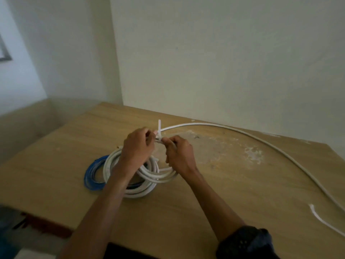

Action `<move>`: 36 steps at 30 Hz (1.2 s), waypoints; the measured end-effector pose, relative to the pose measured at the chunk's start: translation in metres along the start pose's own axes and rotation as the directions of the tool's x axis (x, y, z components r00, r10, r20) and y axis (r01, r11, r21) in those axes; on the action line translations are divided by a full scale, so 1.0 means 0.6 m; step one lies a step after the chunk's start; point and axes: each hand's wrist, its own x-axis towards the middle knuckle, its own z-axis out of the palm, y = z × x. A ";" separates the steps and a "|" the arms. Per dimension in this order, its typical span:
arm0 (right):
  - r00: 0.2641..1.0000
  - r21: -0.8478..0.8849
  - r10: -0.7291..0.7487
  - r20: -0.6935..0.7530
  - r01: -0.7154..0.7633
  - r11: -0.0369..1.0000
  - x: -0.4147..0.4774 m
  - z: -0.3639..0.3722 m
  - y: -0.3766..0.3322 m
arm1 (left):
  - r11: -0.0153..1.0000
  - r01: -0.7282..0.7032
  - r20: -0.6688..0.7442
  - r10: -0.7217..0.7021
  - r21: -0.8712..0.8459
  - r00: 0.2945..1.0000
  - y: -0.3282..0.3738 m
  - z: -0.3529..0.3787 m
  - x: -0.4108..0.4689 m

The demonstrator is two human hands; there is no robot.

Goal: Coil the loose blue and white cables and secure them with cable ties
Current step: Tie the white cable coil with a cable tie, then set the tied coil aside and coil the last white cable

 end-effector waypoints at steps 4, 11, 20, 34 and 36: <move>0.997 -0.088 -0.034 0.072 0.041 0.995 0.016 0.067 -0.035 | 1.000 0.025 -0.037 -0.025 0.004 0.999 -0.080 -0.043 0.004; 0.999 -0.143 0.001 0.053 0.007 0.990 0.016 0.125 0.006 | 0.989 0.064 -0.069 -0.055 0.133 0.996 -0.131 -0.024 0.002; 0.993 0.047 0.114 -0.010 -0.113 0.992 0.026 0.056 0.047 | 0.968 -0.081 -0.059 0.098 0.239 0.993 -0.055 -0.038 0.060; 0.970 0.119 0.232 -0.076 -0.223 0.968 0.015 -0.057 0.141 | 0.774 -0.073 0.409 -0.249 0.629 0.878 -0.052 0.101 0.186; 0.972 0.124 0.225 -0.063 -0.216 0.968 0.015 -0.060 0.142 | 0.783 -0.054 0.386 -0.244 0.619 0.889 -0.053 0.104 0.191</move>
